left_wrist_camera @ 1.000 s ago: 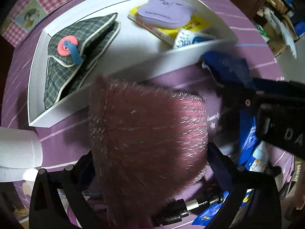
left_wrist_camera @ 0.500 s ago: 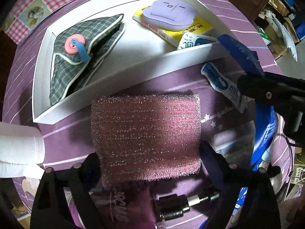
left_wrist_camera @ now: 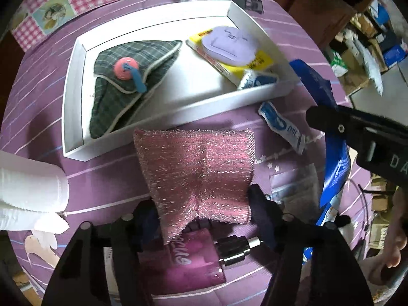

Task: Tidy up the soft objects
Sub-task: 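Lift the sponge with the left gripper while the right carries the blue packet toward the tray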

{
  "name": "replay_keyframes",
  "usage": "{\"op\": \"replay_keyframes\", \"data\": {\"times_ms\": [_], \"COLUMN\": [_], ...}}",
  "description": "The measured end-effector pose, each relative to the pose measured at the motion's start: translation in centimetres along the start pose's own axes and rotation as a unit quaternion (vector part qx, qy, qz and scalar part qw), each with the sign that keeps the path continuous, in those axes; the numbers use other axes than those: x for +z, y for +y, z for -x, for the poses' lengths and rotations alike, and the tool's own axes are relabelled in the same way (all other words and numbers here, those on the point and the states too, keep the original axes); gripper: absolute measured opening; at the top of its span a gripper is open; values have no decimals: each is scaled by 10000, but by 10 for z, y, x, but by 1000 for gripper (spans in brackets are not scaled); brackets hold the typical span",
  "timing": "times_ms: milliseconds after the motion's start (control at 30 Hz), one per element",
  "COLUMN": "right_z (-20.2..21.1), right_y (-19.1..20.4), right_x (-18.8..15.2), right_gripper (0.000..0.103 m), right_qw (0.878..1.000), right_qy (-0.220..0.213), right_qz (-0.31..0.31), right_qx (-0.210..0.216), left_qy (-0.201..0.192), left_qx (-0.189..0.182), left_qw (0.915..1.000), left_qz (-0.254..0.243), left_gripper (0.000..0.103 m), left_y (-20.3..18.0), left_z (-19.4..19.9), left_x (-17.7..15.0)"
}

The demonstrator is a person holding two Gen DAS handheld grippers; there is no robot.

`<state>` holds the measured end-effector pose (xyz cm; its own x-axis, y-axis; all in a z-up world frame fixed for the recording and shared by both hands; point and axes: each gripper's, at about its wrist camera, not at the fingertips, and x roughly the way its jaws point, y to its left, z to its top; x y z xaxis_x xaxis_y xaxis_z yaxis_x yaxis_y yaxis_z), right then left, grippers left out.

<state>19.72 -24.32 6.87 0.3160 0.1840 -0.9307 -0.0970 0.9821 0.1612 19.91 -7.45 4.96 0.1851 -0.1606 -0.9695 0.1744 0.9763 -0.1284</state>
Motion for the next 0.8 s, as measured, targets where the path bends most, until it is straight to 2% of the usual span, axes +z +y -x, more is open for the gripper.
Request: {"op": "replay_keyframes", "data": {"times_ms": [67,233,333,633,800], "right_z": [3,7,11,23,17], "right_y": [2,8,12,20,23], "right_x": [0,2,3,5,8], "right_gripper": [60,60,60,60,60], "right_qw": [10000,9997,9994,9982,9981], "right_qy": [-58,-159,-244,-532,-552], "right_qz": [-18,-55,-84,-137,-192], "right_qx": [18,179,217,259,212], "left_qy": [24,-163,-317,-958,-1121], "left_qx": [-131,-276,-403,-669,-639], "left_qw": [9999,9993,9985,9921,9888], "left_qz": [63,171,177,447,749], "left_gripper": [55,54,54,54,54], "left_y": [5,21,25,46,53], "left_z": [4,19,31,66,56], "left_x": [-2,-4,-13,-9,7]}}
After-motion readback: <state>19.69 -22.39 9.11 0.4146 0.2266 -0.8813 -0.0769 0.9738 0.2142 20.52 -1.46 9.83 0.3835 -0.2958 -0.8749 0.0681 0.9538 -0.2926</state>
